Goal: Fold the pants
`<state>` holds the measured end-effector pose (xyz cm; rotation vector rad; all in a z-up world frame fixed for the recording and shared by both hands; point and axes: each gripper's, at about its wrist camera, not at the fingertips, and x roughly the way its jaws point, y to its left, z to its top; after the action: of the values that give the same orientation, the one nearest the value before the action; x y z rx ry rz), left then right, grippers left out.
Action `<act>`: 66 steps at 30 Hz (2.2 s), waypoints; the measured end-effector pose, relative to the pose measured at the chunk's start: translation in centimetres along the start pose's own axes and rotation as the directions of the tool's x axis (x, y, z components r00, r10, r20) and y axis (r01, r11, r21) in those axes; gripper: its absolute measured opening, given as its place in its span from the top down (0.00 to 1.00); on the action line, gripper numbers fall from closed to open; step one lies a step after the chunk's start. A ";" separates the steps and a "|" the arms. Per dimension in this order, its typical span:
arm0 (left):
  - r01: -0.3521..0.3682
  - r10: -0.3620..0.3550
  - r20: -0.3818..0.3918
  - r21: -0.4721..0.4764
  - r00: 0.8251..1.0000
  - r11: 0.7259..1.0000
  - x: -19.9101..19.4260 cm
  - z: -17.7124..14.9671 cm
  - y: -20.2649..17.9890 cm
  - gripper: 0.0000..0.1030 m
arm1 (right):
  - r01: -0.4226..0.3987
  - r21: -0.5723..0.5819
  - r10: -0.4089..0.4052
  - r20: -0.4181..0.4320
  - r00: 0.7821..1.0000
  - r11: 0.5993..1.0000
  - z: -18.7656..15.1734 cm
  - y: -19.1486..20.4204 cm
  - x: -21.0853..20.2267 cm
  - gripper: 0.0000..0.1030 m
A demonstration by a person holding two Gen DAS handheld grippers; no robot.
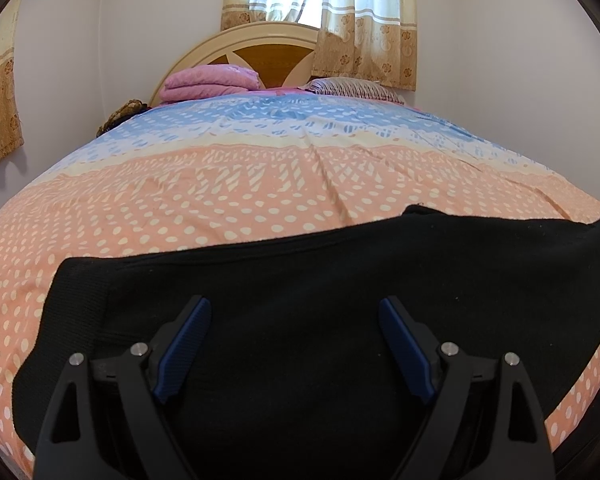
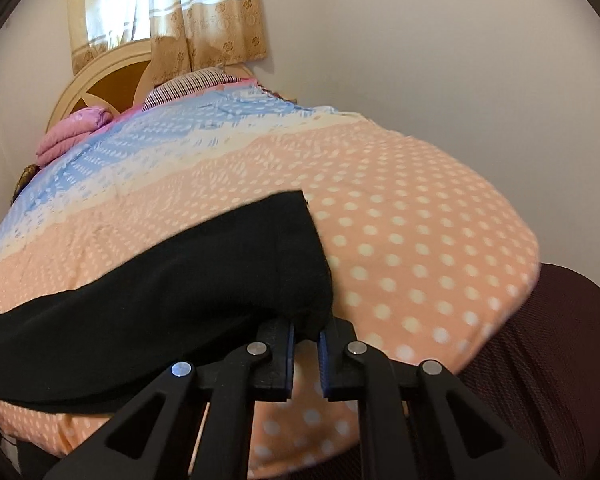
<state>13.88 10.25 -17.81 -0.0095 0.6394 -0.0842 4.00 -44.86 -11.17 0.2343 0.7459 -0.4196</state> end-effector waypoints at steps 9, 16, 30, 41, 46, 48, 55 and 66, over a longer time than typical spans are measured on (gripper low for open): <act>-0.003 0.003 -0.003 0.001 1.000 1.000 0.0 0.0 -0.2 0.14 | 0.035 0.054 -0.035 0.006 0.999 0.998 -1.8 -2.4 -0.3 0.63; -0.005 0.005 -0.005 0.003 1.000 1.000 0.0 -0.1 -0.3 0.14 | -0.072 0.171 0.055 0.097 0.994 0.983 -0.3 -4.4 -2.0 0.63; 0.006 -0.005 0.032 -0.021 0.999 1.000 -1.8 0.4 0.1 0.14 | 0.151 0.041 -0.150 -0.011 0.989 0.988 -0.7 -2.2 -0.6 0.60; 0.071 -0.077 0.039 0.142 0.996 0.987 0.3 7.8 -6.4 0.00 | -0.071 -0.204 0.090 0.088 0.992 0.977 1.5 9.1 -1.4 0.53; 0.051 -0.029 -0.100 0.220 0.995 0.974 4.6 6.4 -8.7 0.00 | -0.120 -0.265 0.117 -0.028 0.993 0.957 -0.9 9.8 1.7 0.53; 0.083 -0.060 -0.145 0.158 0.988 0.984 5.7 5.8 -7.5 0.00 | -0.097 -0.258 0.070 -0.109 0.992 0.961 -2.0 8.6 3.3 0.53; 0.126 -0.115 -0.108 0.097 0.987 0.987 4.5 5.2 -5.7 0.00 | -0.046 -0.305 0.008 -0.126 0.992 0.951 -3.0 7.7 2.0 0.53; 0.153 -0.153 -0.010 0.144 0.988 0.978 0.5 4.3 -8.9 0.00 | -0.471 -0.443 0.400 -0.249 0.882 0.763 -6.9 22.1 2.1 0.53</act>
<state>16.13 1.29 -14.37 0.0809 0.6301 -0.2794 11.14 -23.37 -16.27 -0.0517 0.8825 0.2478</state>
